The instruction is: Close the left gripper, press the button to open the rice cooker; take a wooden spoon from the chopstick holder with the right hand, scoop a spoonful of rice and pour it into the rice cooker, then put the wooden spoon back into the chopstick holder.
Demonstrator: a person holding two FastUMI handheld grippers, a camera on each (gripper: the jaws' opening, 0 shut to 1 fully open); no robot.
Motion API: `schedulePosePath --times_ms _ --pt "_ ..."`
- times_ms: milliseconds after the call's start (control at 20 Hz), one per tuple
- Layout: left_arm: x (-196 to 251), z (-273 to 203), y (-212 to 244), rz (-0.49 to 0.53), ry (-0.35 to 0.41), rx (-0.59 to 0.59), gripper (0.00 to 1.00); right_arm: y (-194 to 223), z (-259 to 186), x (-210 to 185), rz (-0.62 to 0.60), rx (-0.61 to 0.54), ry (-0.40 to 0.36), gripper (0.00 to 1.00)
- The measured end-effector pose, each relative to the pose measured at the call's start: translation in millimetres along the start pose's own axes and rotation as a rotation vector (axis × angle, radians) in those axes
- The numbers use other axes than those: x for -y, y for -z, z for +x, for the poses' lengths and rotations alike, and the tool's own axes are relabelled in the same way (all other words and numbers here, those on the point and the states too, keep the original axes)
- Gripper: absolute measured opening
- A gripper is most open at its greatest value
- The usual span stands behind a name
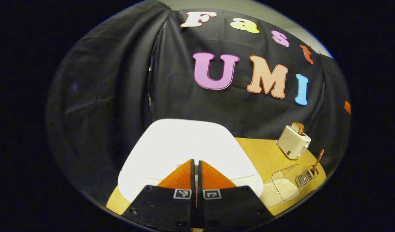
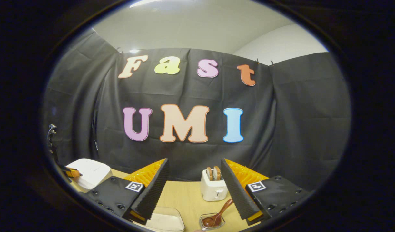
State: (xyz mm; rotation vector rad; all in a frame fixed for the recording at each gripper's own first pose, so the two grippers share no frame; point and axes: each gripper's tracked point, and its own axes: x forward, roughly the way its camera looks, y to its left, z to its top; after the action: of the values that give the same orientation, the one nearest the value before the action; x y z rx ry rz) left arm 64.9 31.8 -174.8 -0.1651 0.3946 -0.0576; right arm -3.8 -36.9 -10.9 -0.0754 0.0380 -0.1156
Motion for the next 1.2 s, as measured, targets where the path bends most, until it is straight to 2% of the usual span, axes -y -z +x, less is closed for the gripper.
schedulePosePath --times_ms 100,300,500,600,750,950,1000,1150,1200 --pt "-1.5 -2.4 9.6 0.018 -0.01 -0.036 0.0 1.3 0.7 3.4 0.002 -0.001 -0.001 1.0" --pt "0.0 0.5 -7.0 0.07 -0.04 0.016 0.0 2.9 7.1 23.8 0.026 -0.002 0.013 1.0" --pt "13.5 -8.5 -65.6 0.111 -0.039 0.171 0.0 11.6 18.1 52.2 0.065 -0.028 0.033 1.0" --pt "17.3 -14.4 -87.2 0.107 -0.043 0.221 0.08 20.1 24.6 64.1 0.073 -0.048 0.039 1.0" --pt "25.0 -24.2 -112.7 0.118 -0.051 0.278 0.29 31.9 32.3 76.0 0.075 -0.071 0.035 1.0" --pt "41.5 -41.3 -128.4 0.129 -0.046 0.318 0.33 50.1 45.7 84.2 0.075 -0.102 0.015 1.0" --pt "48.2 -45.6 -130.2 0.133 -0.041 0.327 0.37 55.8 49.3 85.1 0.081 -0.115 0.007 1.0" --pt "66.9 -61.1 -137.8 0.146 -0.023 0.359 0.97 84.6 62.1 95.3 0.092 -0.17 0.004 1.0" --pt "73.8 -66.4 -139.8 0.15 -0.016 0.367 0.94 96.3 67.2 99.1 0.094 -0.193 0.007 1.0"
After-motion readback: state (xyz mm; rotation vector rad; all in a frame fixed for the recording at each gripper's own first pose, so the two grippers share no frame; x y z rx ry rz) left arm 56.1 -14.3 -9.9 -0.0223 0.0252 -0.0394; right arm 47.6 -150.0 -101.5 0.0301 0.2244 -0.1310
